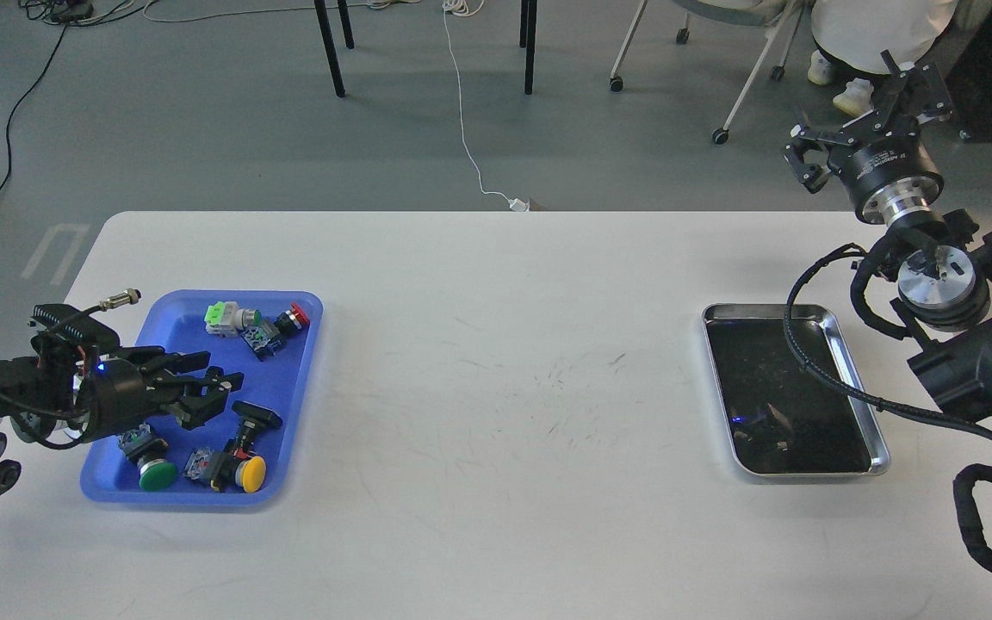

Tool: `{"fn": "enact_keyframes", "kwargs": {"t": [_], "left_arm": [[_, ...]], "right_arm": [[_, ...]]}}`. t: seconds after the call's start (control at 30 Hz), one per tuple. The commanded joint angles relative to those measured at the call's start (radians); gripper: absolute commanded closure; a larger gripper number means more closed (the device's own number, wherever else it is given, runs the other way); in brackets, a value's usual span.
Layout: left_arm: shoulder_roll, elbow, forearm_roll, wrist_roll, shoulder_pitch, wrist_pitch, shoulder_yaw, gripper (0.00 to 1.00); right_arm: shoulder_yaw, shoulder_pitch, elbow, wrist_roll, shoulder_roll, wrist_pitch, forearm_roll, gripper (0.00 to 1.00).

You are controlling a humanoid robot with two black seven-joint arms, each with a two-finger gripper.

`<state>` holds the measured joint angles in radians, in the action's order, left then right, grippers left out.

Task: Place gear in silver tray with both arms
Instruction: 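Grasp a small black gear in the blue tray with the left gripper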

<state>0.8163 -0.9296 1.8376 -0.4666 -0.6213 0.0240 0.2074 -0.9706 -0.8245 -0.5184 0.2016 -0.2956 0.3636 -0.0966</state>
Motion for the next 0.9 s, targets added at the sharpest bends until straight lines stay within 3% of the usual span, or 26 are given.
{"fn": "enact_keyframes", "kwargs": {"t": [0.0,0.2,0.57,0.73,0.87], "left_arm": [[-0.014,0.031,0.000,-0.001,-0.005,0.010,-0.022,0.52],[-0.037,0.066,0.000,-0.004,0.002,0.028,-0.023,0.52],[-0.051,0.077,0.000,-0.004,0.000,0.028,-0.023,0.87],[-0.051,0.061,-0.011,-0.009,-0.015,0.024,-0.019,0.88],[0.006,-0.041,-0.012,-0.022,-0.104,0.017,-0.019,0.88]], "right_arm": [[0.000,0.001,0.000,0.001,0.000,0.000,0.000,0.01],[0.000,-0.001,0.000,0.001,0.004,-0.002,0.000,0.01],[0.000,-0.001,0.000,0.001,0.003,-0.002,0.000,0.01],[-0.003,-0.002,-0.006,-0.001,0.001,-0.003,0.000,0.01],[-0.010,-0.002,-0.058,-0.001,-0.007,-0.008,0.000,0.01]]}}
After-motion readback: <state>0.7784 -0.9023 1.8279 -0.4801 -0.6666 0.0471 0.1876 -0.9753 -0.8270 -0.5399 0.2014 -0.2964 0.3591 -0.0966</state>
